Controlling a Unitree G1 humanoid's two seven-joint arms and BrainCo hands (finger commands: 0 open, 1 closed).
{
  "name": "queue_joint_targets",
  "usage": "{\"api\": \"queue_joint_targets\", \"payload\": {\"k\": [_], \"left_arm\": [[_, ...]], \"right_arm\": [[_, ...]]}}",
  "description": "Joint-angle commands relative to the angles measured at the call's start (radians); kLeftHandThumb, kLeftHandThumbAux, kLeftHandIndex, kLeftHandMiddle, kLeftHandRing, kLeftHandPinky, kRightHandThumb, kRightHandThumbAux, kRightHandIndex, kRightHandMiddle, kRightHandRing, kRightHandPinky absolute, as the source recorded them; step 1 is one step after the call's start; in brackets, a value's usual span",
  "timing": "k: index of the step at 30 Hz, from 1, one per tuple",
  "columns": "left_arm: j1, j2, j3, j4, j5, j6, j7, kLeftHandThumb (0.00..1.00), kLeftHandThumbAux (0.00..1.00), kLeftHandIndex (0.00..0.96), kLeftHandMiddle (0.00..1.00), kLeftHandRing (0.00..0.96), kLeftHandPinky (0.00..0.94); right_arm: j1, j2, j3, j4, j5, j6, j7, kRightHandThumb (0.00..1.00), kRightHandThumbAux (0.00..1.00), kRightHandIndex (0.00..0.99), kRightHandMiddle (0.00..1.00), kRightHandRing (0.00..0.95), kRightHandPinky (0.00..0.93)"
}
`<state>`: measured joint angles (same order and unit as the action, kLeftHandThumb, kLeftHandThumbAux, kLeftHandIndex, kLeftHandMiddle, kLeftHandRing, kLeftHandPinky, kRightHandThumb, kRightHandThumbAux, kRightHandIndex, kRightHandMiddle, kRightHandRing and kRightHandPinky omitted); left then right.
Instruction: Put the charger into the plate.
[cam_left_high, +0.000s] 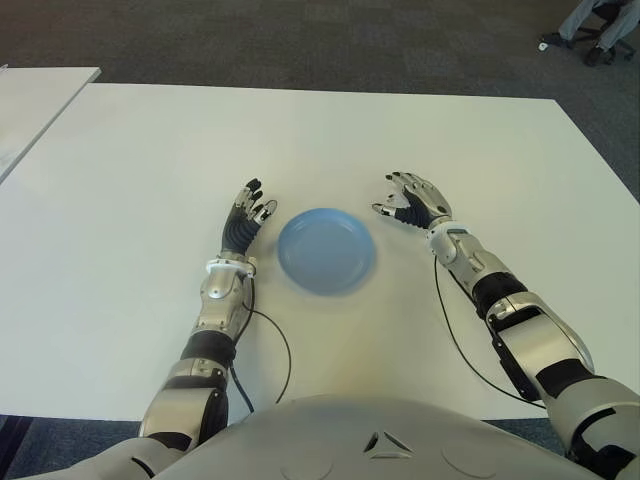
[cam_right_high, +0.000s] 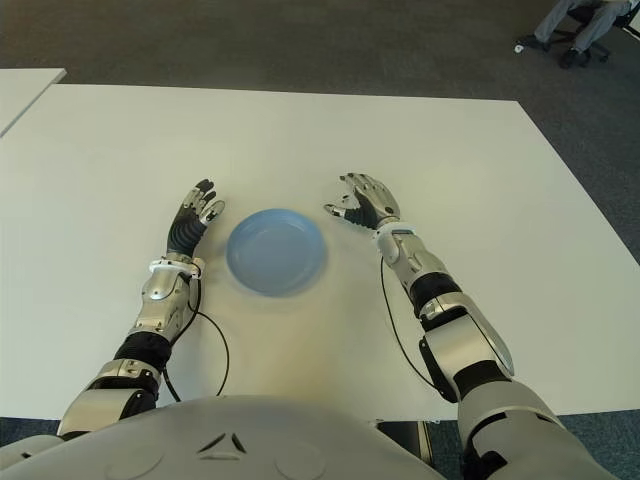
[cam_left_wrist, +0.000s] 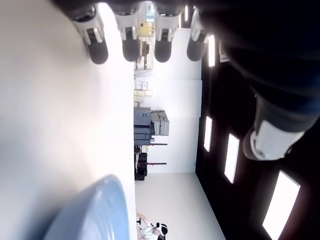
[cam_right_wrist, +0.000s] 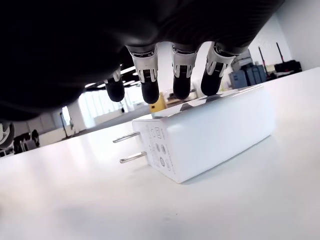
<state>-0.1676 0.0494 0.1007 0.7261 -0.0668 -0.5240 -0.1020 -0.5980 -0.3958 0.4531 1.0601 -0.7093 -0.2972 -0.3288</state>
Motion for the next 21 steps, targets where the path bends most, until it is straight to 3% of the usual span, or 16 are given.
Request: {"api": "queue_joint_targets", "payload": {"k": [1,21], "left_arm": [[0.019,0.005,0.001,0.035,-0.001,0.017,-0.012,0.0,0.566,0.0,0.006,0.0,0.015],[0.006,0.017,-0.002,0.066,0.0,0.0,-0.022,0.0,0.555,0.0,0.002,0.0,0.005]], "right_arm": [[0.026,0.017,0.019,0.094,0.001,0.006,0.01,0.294,0.206,0.0,0.0,0.0,0.0],[0.008,0.033,0.022,0.186,0.005,0.042,-0.088,0.323,0.226,0.0,0.0,0.0,0.0]]}}
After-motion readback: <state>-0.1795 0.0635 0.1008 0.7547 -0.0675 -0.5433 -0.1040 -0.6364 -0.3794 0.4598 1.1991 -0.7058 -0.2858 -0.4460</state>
